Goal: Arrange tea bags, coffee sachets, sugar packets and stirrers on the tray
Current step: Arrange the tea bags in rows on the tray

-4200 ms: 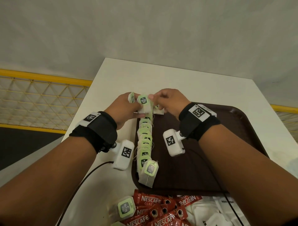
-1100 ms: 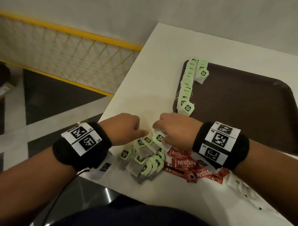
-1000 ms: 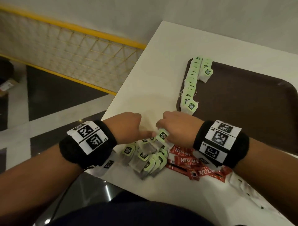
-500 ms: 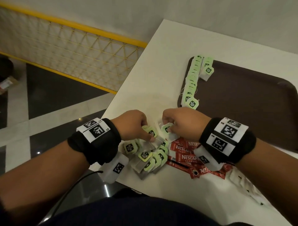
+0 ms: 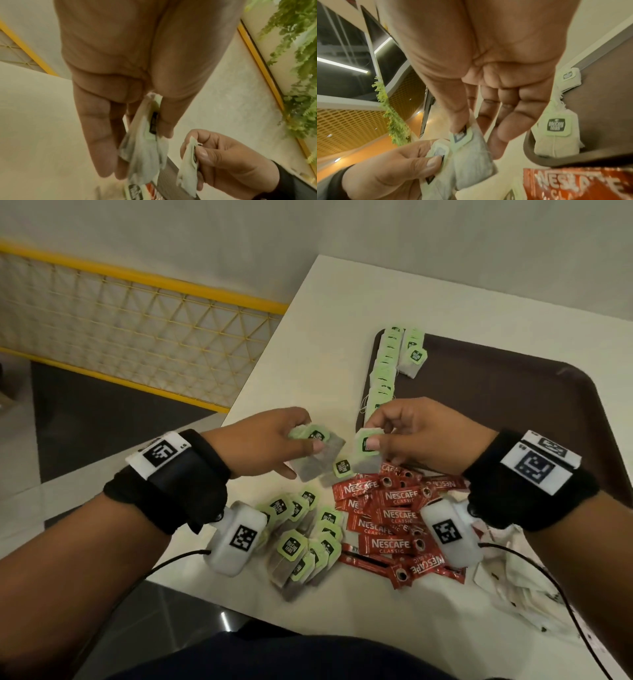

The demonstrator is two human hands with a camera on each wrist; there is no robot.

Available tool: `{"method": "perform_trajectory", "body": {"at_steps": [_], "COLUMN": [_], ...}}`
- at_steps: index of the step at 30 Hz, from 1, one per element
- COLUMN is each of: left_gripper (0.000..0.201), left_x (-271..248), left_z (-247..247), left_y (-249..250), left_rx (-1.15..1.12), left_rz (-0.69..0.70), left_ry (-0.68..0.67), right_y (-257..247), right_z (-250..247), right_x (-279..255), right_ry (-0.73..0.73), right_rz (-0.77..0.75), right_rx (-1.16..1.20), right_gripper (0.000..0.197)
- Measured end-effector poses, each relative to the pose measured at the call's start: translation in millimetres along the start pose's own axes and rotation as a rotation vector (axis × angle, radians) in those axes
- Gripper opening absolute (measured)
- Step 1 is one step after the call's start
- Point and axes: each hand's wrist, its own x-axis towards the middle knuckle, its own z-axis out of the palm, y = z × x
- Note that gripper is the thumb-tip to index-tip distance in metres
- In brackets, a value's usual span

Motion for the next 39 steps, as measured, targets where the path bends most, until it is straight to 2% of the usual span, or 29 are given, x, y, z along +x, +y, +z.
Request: {"method": "perform_trajectory", "body": {"at_steps": [4,8,10,13,14,16,19,25,28,34,39], "left_gripper": [0.028,0.016,0.012,0.01,0.009,0.006,0.009,0.009,0.006,0.007,0.006], "left_x": [26.8,64.4,83.1,107.8,115.3,128.9,146.5,170.3,175.2,183.0,185.4], "left_z": [-5.5,-7.9,-7.2,-2.2,-0.2,2.7,2.9,-3.1,-6.8,-12.3,-10.9], "left_y": [15.1,35.0,44.4,56.6,59.8,64.6,66.5,58.9,54.9,49.2,46.8], "left_rx": [-0.213,-0.201,-0.183,-0.19,-0.197,-0.237,-0.257,-0.25,-0.259,-0.252,-0.262], "left_rz": [0.056,0.152,0.187,0.214,0.217,0.213,0.182,0.129,0.131,0.143,0.149], "left_ry": [0.055,0.134,0.145,0.123,0.129,0.154,0.186,0.198,0.2,0.206,0.206], "right_y": [13.9,32.3,44.9,62.7,68.1,75.0,80.3,89.6,87.0,96.8,97.8], "right_z": [-20.3,-50.5,-65.9,-84.1,-89.0,-95.3,-100.1,-113.0,-116.5,-114.3,-117.6], "right_x": [5.4,17.7,28.9,49.5,56.9,70.5,89.1,110.3,112.2,123.4,125.7], "right_ry": [0.113,0.26,0.356,0.469,0.491,0.5,0.494,0.572,0.466,0.514,0.552], "right_rz": [0.111,0.175,0.223,0.279,0.296,0.332,0.389,0.577,0.687,0.505,0.458], "right_rx": [0.197,0.303,0.326,0.313,0.299,0.266,0.213,0.224,0.274,0.086,0.015], "right_gripper": [0.018,0.026,0.022,0.003,0.004,0.003,0.017,0.028,0.02,0.021,0.017]}}
